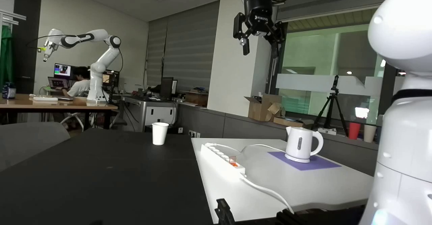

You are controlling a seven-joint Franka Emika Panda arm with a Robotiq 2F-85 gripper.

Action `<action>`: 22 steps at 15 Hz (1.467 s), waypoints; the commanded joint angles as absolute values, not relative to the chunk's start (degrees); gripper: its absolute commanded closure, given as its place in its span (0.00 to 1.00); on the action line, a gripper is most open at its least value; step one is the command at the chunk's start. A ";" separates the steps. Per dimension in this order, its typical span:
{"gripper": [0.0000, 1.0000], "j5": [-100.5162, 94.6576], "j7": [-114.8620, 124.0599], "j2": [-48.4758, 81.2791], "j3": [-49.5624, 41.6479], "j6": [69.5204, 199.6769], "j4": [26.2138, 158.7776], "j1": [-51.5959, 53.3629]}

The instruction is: Turn on the extension cable

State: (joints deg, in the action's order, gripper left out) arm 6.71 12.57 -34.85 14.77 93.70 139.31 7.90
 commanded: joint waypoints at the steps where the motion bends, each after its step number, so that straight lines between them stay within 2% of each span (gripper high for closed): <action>1: 0.00 2.08 12.66 -30.07 13.15 102.41 139.01 5.05; 6: 0.00 -4.05 14.56 -16.98 9.48 120.27 137.04 -0.38; 7: 0.08 -5.42 15.08 -13.63 8.93 123.19 136.17 -1.28; 8: 0.26 -6.65 15.67 -10.71 8.38 125.61 135.34 -1.91; 13: 0.62 -7.63 17.19 1.23 5.12 129.04 130.22 -1.71; 15: 0.76 -5.26 15.18 4.83 4.16 125.67 127.10 -0.99; 16: 0.56 -6.26 14.41 1.49 3.78 129.09 131.44 -0.74; 17: 0.65 -5.94 14.37 3.06 3.52 128.31 130.25 -0.53; 19: 0.75 -5.53 14.32 4.82 3.32 127.77 128.73 -0.28; 22: 0.75 -5.52 14.32 5.00 3.31 127.20 128.19 -0.17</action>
